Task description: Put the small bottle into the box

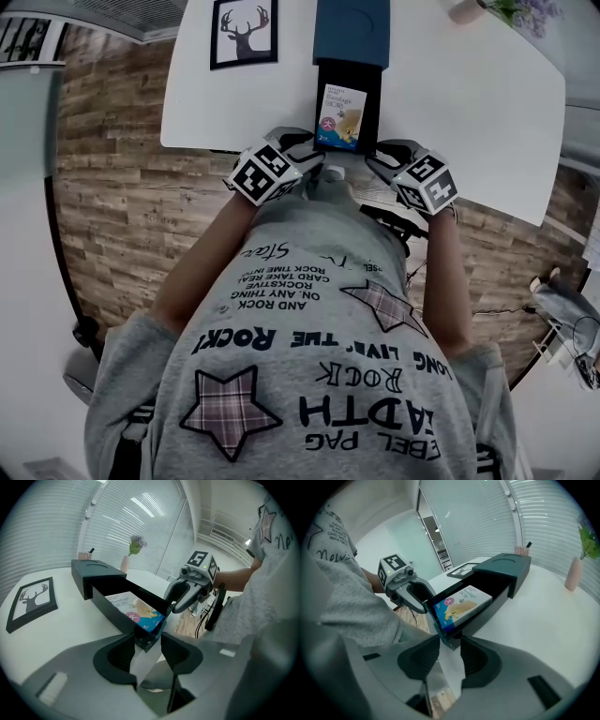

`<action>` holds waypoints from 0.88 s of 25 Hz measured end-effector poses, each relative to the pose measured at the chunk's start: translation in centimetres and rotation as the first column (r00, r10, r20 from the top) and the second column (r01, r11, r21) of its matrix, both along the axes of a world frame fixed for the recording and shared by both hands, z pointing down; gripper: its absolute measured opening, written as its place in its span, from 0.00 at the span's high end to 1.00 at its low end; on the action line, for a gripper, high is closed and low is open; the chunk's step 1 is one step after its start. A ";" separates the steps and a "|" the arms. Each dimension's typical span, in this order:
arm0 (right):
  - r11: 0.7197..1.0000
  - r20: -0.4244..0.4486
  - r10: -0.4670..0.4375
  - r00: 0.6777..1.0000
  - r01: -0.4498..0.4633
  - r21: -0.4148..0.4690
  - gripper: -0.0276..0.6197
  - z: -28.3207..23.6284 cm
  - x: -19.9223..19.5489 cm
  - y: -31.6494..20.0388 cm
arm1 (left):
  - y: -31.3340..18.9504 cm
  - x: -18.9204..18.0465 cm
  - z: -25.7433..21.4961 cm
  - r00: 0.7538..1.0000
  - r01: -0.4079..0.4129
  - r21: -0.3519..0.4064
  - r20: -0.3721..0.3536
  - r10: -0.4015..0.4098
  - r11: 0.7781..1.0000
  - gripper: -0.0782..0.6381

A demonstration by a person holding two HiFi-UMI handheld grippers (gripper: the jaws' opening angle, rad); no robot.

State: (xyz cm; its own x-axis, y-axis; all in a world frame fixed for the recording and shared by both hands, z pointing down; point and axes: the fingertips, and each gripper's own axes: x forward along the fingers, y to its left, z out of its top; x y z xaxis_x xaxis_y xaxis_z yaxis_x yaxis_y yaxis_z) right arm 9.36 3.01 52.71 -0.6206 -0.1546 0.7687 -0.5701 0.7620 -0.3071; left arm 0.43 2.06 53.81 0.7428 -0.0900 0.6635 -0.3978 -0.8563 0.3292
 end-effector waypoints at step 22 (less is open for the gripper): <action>0.998 0.012 -0.056 0.998 0.055 0.016 0.74 -0.9 0.0 0.1 | 0.0 0.0 -0.9 0.998 0.060 0.003 0.004 -0.060 0.998 0.64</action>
